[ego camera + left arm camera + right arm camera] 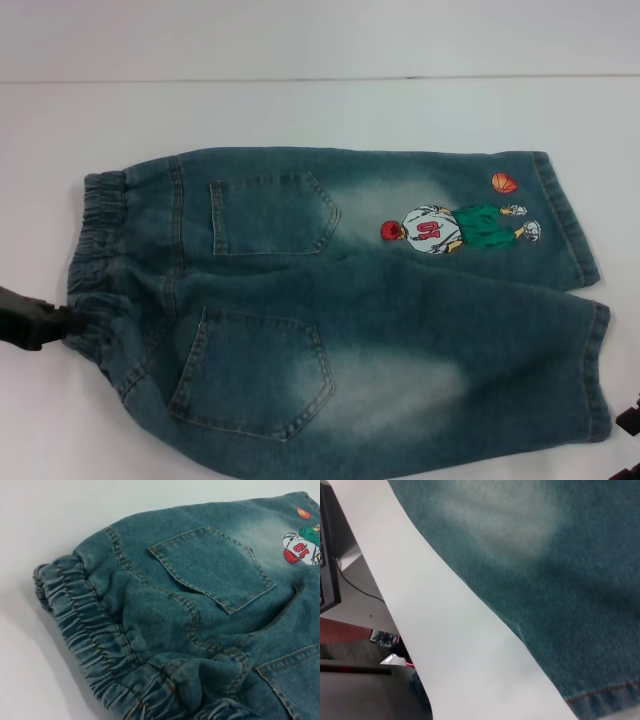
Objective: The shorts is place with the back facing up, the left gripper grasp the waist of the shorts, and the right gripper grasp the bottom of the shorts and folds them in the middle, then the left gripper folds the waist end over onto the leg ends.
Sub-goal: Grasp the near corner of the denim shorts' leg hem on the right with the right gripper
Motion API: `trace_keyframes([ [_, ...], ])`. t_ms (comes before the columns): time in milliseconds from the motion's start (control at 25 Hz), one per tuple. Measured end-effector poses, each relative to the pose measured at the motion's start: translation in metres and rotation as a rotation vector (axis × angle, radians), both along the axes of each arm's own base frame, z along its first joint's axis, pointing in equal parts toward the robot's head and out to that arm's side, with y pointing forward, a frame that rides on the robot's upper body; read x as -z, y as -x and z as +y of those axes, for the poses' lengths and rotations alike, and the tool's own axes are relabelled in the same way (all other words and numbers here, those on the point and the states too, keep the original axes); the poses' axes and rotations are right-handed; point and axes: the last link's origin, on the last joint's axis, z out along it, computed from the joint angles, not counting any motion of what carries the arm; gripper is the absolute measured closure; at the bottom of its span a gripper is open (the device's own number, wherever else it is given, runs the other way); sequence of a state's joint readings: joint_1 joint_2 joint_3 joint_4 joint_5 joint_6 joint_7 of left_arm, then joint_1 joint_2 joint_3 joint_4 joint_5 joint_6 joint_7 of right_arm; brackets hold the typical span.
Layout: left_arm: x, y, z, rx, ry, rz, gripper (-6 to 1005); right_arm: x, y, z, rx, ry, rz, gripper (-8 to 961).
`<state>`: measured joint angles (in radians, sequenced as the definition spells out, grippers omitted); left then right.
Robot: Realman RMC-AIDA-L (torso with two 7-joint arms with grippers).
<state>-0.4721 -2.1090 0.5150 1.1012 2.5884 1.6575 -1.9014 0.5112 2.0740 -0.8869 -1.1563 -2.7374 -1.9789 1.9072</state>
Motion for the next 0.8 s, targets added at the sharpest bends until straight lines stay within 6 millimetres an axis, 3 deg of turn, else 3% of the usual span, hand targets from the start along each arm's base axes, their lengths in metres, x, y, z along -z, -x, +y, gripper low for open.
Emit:
trace_keyframes([
  [520,-0.001,0.002,0.000,0.002,-0.009,0.003,936,0.018,-0.005,0.004,0.006,-0.008,0.034,53],
  [800,-0.002,0.002,0.001,0.002,-0.013,0.007,936,0.018,-0.001,0.004,-0.004,-0.002,0.073,73],
])
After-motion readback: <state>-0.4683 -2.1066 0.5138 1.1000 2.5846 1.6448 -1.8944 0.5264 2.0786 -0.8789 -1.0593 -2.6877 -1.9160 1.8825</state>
